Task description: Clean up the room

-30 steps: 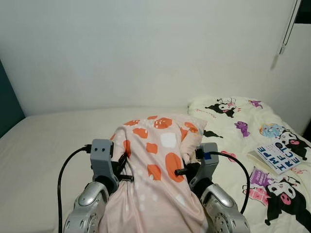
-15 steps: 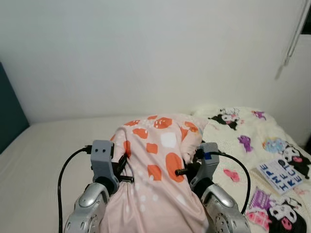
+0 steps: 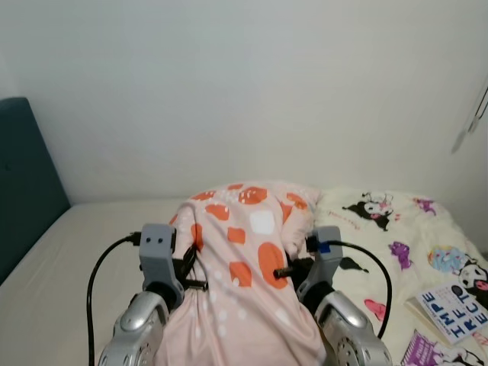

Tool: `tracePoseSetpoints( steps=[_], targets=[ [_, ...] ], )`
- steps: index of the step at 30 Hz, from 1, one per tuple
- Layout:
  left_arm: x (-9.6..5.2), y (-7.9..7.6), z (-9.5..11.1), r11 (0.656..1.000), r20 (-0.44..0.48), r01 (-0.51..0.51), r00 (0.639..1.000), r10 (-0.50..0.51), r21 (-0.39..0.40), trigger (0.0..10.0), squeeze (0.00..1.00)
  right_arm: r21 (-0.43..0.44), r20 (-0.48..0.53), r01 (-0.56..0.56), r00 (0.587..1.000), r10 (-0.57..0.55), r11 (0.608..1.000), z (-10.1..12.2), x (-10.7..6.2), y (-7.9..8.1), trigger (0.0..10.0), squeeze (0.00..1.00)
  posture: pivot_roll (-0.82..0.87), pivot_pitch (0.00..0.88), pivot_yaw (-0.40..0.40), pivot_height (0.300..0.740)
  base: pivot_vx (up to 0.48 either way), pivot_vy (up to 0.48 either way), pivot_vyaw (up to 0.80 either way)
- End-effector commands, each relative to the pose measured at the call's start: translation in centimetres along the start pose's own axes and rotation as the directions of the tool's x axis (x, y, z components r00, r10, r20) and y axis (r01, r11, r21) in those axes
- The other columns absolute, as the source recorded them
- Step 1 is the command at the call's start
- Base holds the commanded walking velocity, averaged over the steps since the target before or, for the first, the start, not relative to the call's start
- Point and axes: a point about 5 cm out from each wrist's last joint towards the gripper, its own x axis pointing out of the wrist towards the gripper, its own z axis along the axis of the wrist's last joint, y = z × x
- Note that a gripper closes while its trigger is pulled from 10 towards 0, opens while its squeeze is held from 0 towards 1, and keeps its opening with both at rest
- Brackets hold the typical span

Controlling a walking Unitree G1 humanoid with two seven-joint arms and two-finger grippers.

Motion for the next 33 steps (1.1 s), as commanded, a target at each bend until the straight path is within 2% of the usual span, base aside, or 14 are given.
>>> tracePoseSetpoints(
  steps=[1, 9, 13, 14, 15, 19, 24, 28, 33],
  targets=[
    [0.2, -1.7, 0.5, 0.998, 0.04, 0.065, 0.997, -0.065, 0.006, 10.0, 0.0, -0.011, 0.012, -0.079, 0.997, 0.079, 0.997, 0.0, 0.3, 1.8, 10.0, 0.0, 0.03, 0.108, -0.032, 0.724, 0.0, 0.0, 0.0],
    [-0.1, -1.6, 0.0, 0.998, 0.021, 0.063, 0.998, -0.064, 0.022, 10.0, 0.0, 0.007, 0.0, -0.06, 0.998, 0.06, 0.998, -0.5, -0.1, 1.7, 10.0, 0.0, 0.03, 0.111, -0.026, 0.724, 0.0, 0.0, 0.0],
    [-1.0, -0.8, -2.8, 1.0, -0.076, 0.008, 0.997, -0.006, 0.025, 10.0, 0.0, -0.017, -0.084, -0.014, 0.996, 0.012, 1.0, -3.1, -1.1, 0.9, 10.0, 0.0, 0.02, 0.117, -0.026, 0.724, 0.0, 0.0, 0.0],
    [-1.0, -0.8, -2.8, 1.0, -0.076, 0.008, 0.997, -0.006, 0.025, 10.0, 0.0, -0.017, -0.084, -0.014, 0.996, 0.012, 1.0, -3.1, -1.1, 0.9, 10.0, 0.0, 0.02, 0.117, -0.026, 0.724, 0.0, 0.0, 0.0],
    [-1.6, -0.7, -4.2, 1.0, -0.123, -0.01, 0.992, 0.013, 0.021, 10.0, 0.0, -0.044, -0.144, 0.021, 0.989, -0.027, 0.999, -4.8, -2.0, 0.3, 10.0, 0.0, 0.03, 0.123, -0.025, 0.724, 0.0, 0.0, 0.0],
    [-2.2, -0.6, -5.7, 0.999, -0.186, -0.019, 0.982, 0.027, 0.04, 10.0, 0.0, -0.074, -0.194, 0.077, 0.977, -0.09, 0.994, -6.1, -2.8, -0.4, 10.0, 0.0, 0.02, 0.129, -0.022, 0.724, 0.0, 0.0, 0.0],
    [-2.4, -0.9, -6.6, 0.999, -0.229, -0.011, 0.973, 0.022, 0.052, 10.0, 0.0, -0.094, -0.19, 0.146, 0.968, -0.162, 0.985, -6.3, -3.1, -1.1, 10.0, 0.0, 0.02, 0.133, -0.021, 0.724, 0.0, 0.0, 0.0],
    [-2.4, -1.1, -6.7, 0.998, -0.218, -0.001, 0.976, 0.014, 0.059, 10.0, 0.0, -0.076, -0.179, 0.165, 0.968, -0.176, 0.983, -6.3, -3.3, -1.2, 10.0, 0.0, 0.02, 0.133, -0.018, 0.724, 0.0, 0.0, 0.0],
    [-2.4, -1.1, -6.8, 0.996, -0.201, 0.004, 0.98, 0.014, 0.088, 10.0, 0.0, -0.13, -0.159, 0.163, 0.97, -0.183, 0.978, -6.9, -3.9, -1.2, 10.0, 0.0, 0.02, 0.138, -0.015, 0.724, 0.0, 0.0, 0.0]
  ],
)
